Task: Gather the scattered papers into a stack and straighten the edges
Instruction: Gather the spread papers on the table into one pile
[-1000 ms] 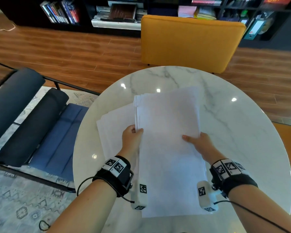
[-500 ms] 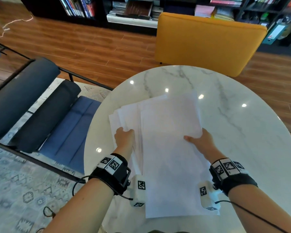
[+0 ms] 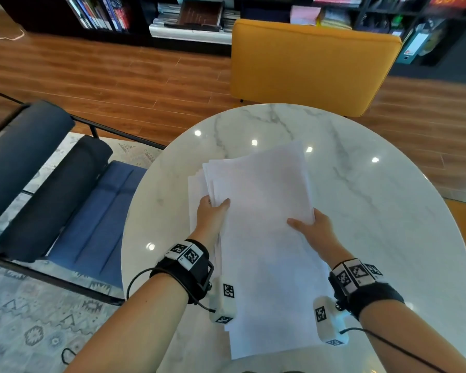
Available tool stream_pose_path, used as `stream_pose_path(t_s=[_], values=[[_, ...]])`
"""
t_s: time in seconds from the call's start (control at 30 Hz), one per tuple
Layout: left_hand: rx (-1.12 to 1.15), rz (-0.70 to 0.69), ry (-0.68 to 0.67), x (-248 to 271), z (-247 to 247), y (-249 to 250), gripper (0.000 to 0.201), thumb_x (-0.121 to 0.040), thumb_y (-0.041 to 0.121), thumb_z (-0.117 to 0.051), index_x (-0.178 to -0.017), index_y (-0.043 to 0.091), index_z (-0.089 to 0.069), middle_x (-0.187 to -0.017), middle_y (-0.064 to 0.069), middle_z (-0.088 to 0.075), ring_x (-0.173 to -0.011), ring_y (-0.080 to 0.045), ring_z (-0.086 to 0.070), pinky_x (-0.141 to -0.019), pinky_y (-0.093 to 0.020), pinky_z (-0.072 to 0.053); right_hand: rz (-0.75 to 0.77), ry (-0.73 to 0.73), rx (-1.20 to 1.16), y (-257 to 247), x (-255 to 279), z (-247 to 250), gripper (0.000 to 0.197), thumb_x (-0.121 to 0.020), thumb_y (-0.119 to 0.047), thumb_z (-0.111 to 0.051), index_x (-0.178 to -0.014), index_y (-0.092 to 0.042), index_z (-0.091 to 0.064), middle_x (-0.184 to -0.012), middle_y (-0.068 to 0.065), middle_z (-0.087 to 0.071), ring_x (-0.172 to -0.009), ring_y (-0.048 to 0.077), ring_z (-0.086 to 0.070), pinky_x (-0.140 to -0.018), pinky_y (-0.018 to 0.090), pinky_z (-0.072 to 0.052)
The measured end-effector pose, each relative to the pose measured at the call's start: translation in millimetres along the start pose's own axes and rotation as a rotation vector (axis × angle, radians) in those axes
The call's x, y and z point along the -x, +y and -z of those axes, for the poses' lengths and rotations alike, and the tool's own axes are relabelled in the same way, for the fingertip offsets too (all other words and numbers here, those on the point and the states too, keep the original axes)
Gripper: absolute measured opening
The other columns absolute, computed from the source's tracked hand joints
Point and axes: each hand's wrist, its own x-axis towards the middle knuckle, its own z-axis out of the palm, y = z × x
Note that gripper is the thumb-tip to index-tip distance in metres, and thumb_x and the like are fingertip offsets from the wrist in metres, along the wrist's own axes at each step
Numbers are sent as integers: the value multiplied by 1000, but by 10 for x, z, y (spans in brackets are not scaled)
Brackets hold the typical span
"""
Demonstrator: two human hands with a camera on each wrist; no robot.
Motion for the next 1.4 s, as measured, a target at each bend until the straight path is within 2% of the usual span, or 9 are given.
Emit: stream_pose_path(t_s=[0.17, 0.3, 0.47, 0.67, 0.83, 0.93, 1.1, 1.23, 1.4], values=[[66, -127, -16, 75, -118, 27, 31, -84, 3, -59, -111, 14, -48, -101, -3, -63, -85, -16, -61, -69, -23, -50, 57, 127, 5, 58, 27, 45, 60, -74, -21, -78, -124, 0, -52, -123, 2, -37, -103, 21, -51, -85, 30, -45], [115, -224, -71, 166, -182, 87, 32, -84, 4, -60, -110, 20, -50, -94, 3, -64, -84, -16, -63, -75, -30, -53, 46, 144, -153, 190, 44, 201, 53, -71, -27, -79, -115, -9, -56, -119, 8, -58, -99, 26, -63, -84, 39, -55], [178, -249, -173, 241, -233, 157, 29, -84, 4, -64, -103, 23, -56, -104, -5, -69, -99, -27, -68, -89, -42, -56, 51, 122, -410, 202, 49, 364, 61, -75, -10, -77, -127, -11, -45, -115, 3, -64, -98, 19, -66, -71, 25, -60], [245, -196, -235, 291, -219, 283, 31, -86, 4, -64, -111, 19, -54, -116, -13, -66, -106, -32, -66, -95, -49, -52, 62, 48, -483, 112, 64, 554, 46, -76, -8, -75, -119, -8, -59, -96, 7, -74, -83, 22, -73, -64, 27, -59], [314, -160, -264, 282, -136, 331, 33, -87, -2, -60, -113, 17, -53, -119, -17, -65, -109, -37, -63, -94, -47, -52, 36, -91, -387, 81, 74, 646, 52, -58, -31, -84, -103, -7, -71, -96, 11, -77, -87, 28, -73, -78, 37, -58], [334, -168, -273, 282, -138, 342, 33, -86, -2, -61, -112, 17, -53, -115, -15, -66, -107, -35, -64, -94, -47, -52, -3, -128, -423, 36, 94, 598, 46, -65, -17, -82, -107, -3, -69, -100, 15, -75, -87, 29, -73, -75, 36, -59], [294, -193, -144, 234, -167, 278, 28, -85, 3, -62, -107, 20, -55, -105, -4, -68, -97, -25, -66, -89, -40, -55, -20, -125, -307, 13, 131, 495, 31, -74, -14, -77, -103, -9, -69, -101, 15, -74, -90, 32, -72, -81, 44, -57], [313, -164, 110, 133, -49, 172, 29, -85, 1, -56, -107, 20, -59, -108, -1, -63, -96, -18, -61, -73, -23, -49, -61, -29, -219, 84, 92, 438, 44, -75, -10, -76, -115, 1, -63, -106, 19, -70, -93, 32, -67, -84, 41, -54], [62, 122, 400, -85, 330, -78, 53, -86, 7, -46, -138, 14, -45, -142, -11, -44, -124, -32, -50, -98, -39, -45, -90, -1, -61, 169, 113, 440, 47, -77, -10, -75, -119, 2, -59, -108, 16, -65, -92, 26, -59, -82, 35, -46]])
